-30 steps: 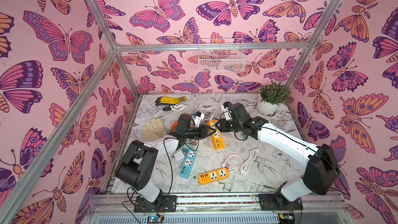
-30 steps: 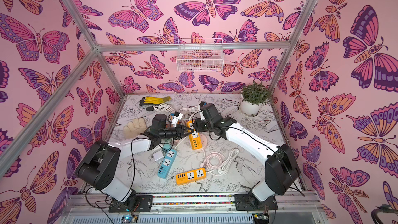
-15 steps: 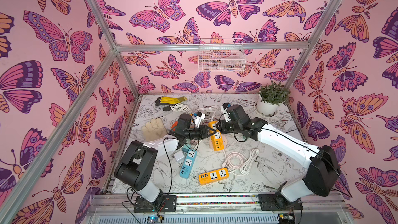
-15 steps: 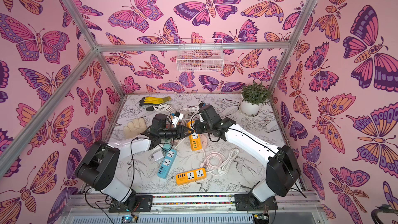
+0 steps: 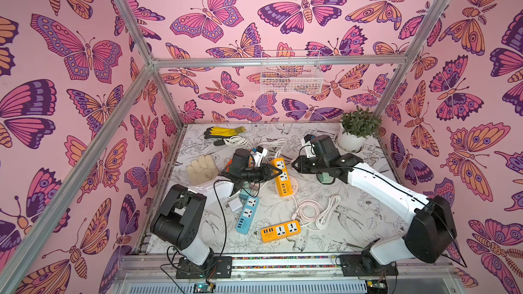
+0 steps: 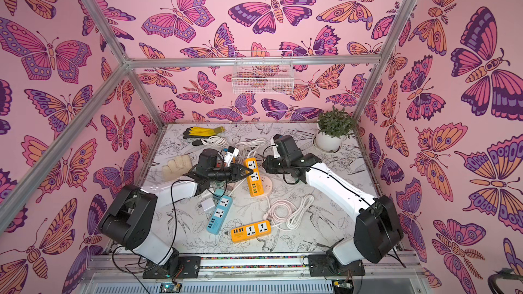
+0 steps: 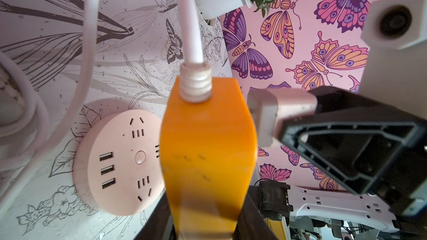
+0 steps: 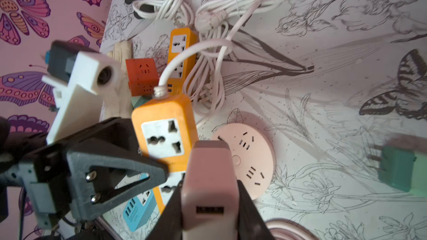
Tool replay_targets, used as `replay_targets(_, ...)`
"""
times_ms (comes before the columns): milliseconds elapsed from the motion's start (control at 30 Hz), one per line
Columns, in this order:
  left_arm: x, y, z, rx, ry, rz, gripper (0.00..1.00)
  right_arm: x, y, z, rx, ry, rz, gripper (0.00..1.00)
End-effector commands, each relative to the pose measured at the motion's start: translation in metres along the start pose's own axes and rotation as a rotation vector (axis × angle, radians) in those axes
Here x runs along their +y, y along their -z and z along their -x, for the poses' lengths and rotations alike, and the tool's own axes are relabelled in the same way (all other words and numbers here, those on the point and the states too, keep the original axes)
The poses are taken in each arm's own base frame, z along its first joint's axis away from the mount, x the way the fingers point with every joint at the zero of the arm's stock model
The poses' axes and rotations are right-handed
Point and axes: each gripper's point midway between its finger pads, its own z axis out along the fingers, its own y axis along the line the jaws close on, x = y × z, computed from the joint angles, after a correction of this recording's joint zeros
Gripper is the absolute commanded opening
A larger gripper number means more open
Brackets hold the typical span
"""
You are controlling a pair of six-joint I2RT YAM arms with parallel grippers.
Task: Pull the plug off the socket
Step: Remove the plug from the socket, then place the socket at the center of the board, then place the plug at the center of the board.
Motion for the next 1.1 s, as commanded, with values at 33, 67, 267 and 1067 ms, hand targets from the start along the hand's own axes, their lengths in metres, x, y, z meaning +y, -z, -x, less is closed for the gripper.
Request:
replay_targets(33,-0.008,0.004,0.012,-0.028,-0.029,-0.008,0.19,-0.012,0.032,0.014,-0.126,0.021,-0.073,0.17)
replay_targets(67,-0.009,0.005,0.013,-0.029,-0.03,-0.011,0.19,-0.021,0.036,0.014,-0.141,0.004,-0.082,0.17)
replay_targets(267,-0.026,-0.004,0.034,-0.031,-0.029,-0.061,0.19,-0.093,0.031,-0.017,-0.138,-0.348,0.101,0.18)
replay_targets(1067,0.042,-0.148,0.113,-0.015,0.043,0.112,0.22,-0.189,-0.012,-0.07,0.056,-0.453,-0.1,0.5)
